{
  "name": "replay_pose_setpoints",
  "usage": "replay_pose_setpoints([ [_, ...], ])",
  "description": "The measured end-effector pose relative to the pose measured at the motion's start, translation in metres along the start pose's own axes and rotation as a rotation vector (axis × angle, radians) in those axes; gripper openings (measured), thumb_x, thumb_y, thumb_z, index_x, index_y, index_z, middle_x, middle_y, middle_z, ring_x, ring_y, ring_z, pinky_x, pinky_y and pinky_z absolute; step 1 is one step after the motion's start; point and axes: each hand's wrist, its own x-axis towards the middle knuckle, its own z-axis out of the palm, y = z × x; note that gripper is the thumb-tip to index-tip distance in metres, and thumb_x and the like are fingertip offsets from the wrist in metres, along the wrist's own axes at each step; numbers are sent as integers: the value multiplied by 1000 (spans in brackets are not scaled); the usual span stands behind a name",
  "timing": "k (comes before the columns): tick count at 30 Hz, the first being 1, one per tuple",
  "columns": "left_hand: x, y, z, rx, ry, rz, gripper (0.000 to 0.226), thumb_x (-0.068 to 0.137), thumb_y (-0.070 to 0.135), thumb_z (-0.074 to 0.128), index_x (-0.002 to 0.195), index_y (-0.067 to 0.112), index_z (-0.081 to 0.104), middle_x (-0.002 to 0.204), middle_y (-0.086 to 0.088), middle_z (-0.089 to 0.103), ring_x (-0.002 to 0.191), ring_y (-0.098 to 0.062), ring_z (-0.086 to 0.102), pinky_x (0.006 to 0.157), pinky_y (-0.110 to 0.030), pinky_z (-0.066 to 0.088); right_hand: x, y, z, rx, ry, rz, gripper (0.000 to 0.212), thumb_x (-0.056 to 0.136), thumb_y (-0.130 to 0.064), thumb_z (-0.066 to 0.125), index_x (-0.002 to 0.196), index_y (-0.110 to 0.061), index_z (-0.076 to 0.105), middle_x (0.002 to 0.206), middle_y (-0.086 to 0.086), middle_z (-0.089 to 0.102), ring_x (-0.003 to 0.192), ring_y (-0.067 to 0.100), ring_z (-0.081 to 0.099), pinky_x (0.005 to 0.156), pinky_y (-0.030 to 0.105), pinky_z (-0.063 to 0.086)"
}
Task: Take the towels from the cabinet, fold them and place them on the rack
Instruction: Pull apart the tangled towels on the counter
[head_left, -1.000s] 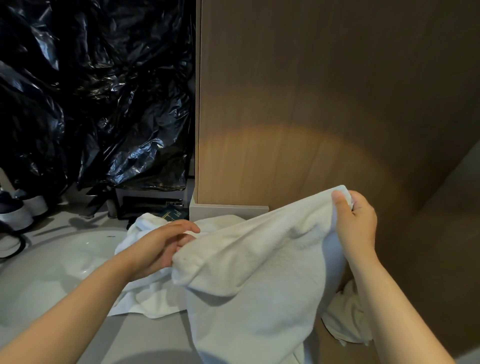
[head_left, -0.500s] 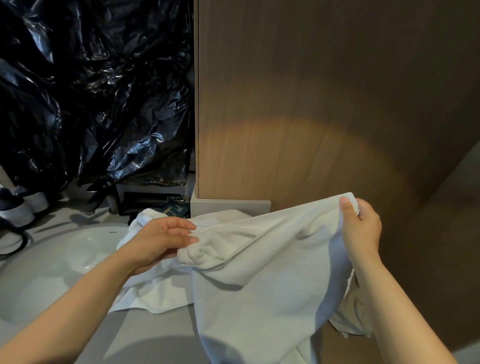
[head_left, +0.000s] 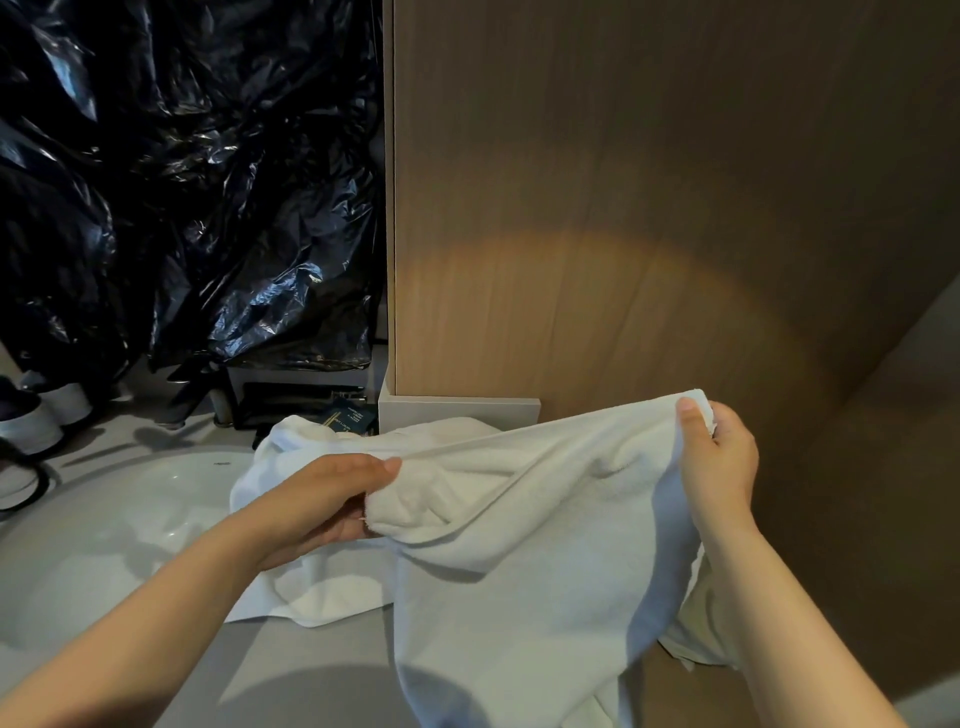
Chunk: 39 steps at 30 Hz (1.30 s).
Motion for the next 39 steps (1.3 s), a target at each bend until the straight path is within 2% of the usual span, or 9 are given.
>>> replay_pose_setpoints([
  [4,-8,5,-10,15,35,34,27,84,-3,65,109,7,67,102,-9,73,87,-16,71,69,-23,57,0,0,-4,-5,18,5,23,101,-32,50,97,-12,61,93,8,62,89,23,58,82,40,48],
  [9,3,21,-14,329,606,262,20,78,-11,66,78,9,70,67,-10,64,55,-16,57,57,-27,55,-1,-4,-5,63,-2,4,25,100,-34,52,96,-12,62,83,3,59,81,15,57,69,24,45],
  [12,5,40,-15,477,853,427,19,74,-6,65,68,12,68,54,-3,64,46,-13,61,57,-27,52,3,-13,-6,133,-17,17,28,100,-36,52,86,-13,62,76,7,54,74,14,52,67,27,42],
  [15,8,61,-23,447,815,420,16,77,-6,67,73,9,67,58,-5,64,47,-13,66,54,-24,54,8,-25,-8,187,-20,39,26,99,-39,52,79,-25,60,75,-3,57,73,10,54,65,22,42],
  [21,-1,85,-37,97,388,299,30,79,-14,66,63,11,70,87,-15,69,66,-18,69,56,-20,57,21,-34,-18,235,-69,96,30,97,-42,55,78,-20,61,73,4,56,70,15,52,63,23,42],
  [25,-8,90,-30,288,311,396,21,81,-5,70,78,13,79,92,-10,76,83,-19,73,66,-17,56,26,-38,-21,274,-53,148,31,97,-45,54,82,-20,63,78,1,60,73,15,56,64,24,43],
  [31,-8,77,-16,826,351,417,13,64,27,88,73,26,80,84,14,74,76,-2,68,70,-13,51,29,-40,-21,264,-19,130,26,97,-48,52,93,-25,63,85,-5,61,83,13,58,66,23,43],
  [35,-5,73,-19,826,559,521,14,66,30,87,58,28,75,72,14,72,68,1,65,62,-12,47,29,-40,-22,248,-18,100,26,97,-46,53,84,-26,63,74,-15,61,77,12,57,65,21,41],
  [39,-4,93,-28,795,714,635,12,76,34,79,67,33,72,69,11,72,65,-10,66,59,-22,52,33,-54,-29,251,-55,24,35,97,-43,55,69,-22,58,57,-11,53,67,13,50,61,23,40],
])
